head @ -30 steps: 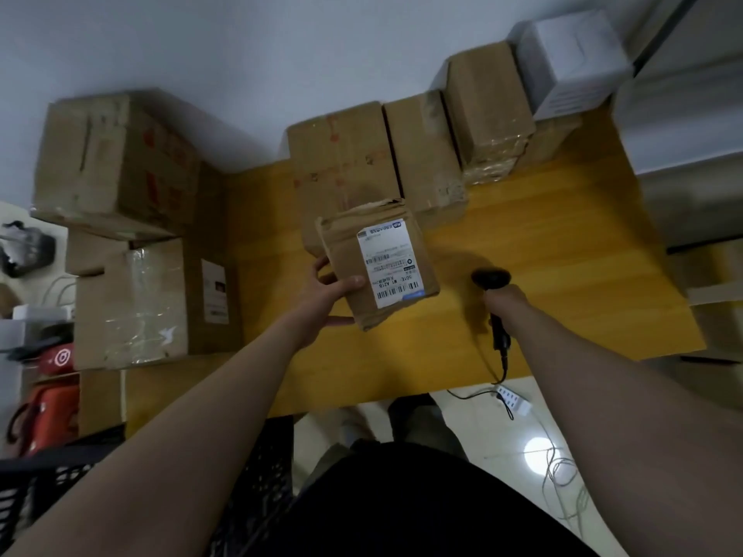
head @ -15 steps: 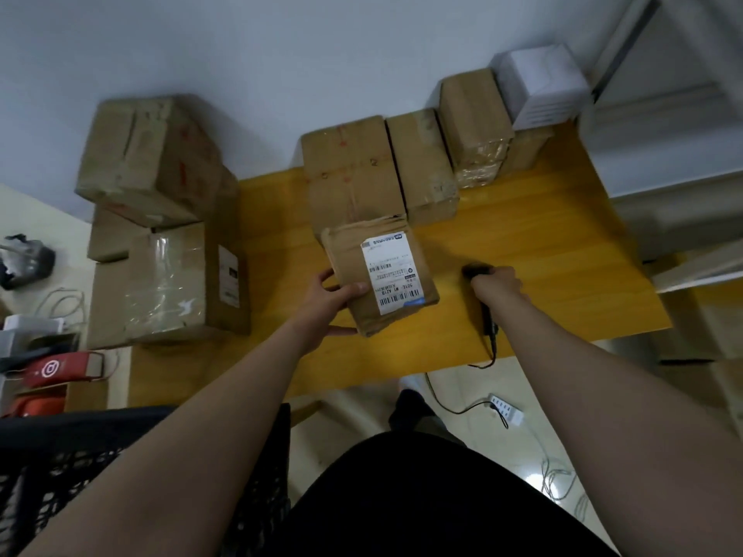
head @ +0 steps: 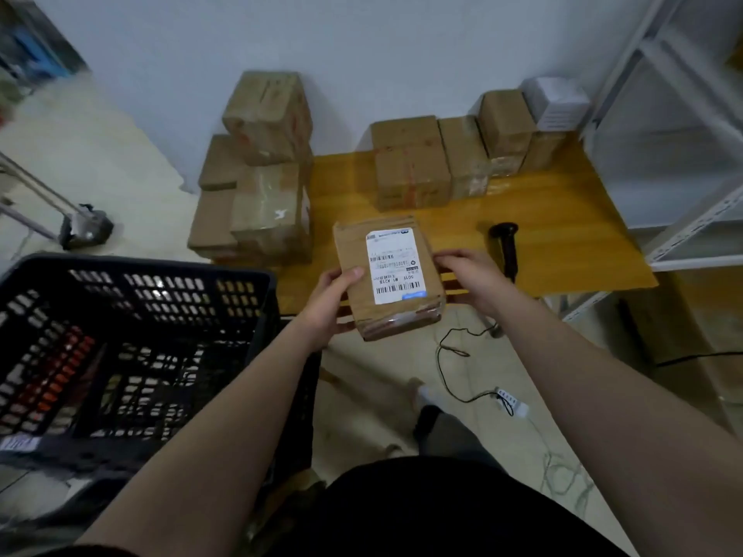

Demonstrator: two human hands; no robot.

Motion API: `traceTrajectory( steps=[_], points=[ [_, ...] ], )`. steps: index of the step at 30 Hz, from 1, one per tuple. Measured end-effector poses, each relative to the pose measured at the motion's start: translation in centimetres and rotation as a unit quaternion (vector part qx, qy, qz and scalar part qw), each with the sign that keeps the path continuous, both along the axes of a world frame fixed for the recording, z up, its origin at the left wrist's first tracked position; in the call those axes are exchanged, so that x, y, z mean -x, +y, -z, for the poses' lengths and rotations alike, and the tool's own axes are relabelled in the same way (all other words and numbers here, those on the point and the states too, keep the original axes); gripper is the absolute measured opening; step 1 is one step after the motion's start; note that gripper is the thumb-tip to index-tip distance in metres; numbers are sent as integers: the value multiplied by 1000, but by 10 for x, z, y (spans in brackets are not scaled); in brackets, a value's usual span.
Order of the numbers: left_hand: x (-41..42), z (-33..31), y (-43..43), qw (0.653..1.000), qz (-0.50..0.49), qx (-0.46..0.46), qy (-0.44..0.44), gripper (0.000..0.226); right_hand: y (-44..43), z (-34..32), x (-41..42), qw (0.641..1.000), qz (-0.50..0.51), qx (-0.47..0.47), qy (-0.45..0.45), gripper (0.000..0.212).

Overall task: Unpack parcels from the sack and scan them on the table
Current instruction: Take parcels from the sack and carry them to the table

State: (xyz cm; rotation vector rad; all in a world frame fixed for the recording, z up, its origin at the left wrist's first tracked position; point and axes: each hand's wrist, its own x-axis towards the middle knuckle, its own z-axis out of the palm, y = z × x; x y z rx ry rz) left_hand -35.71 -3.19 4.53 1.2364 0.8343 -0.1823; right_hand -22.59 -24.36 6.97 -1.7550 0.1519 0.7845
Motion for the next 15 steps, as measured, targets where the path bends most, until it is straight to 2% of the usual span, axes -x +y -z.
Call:
traceTrajectory(
  steps=[3,6,12,15],
  points=[
    [57,-7,-6,1000,-1,-21,-2,101,3,-11,58,999,-29,32,-32,18],
    [106,-13,-14,1000,-14,-26,-4,96,6,-22,110,997,-44,42,-43,34],
    [209,-25,-29,999,-38,-34,-17,97,-9,-39,208,996,-59,27,-58,28],
    [259,-35,-47,997,-34,-51,-36,95,-27,-39,262,997,-35,21,-64,26]
  ],
)
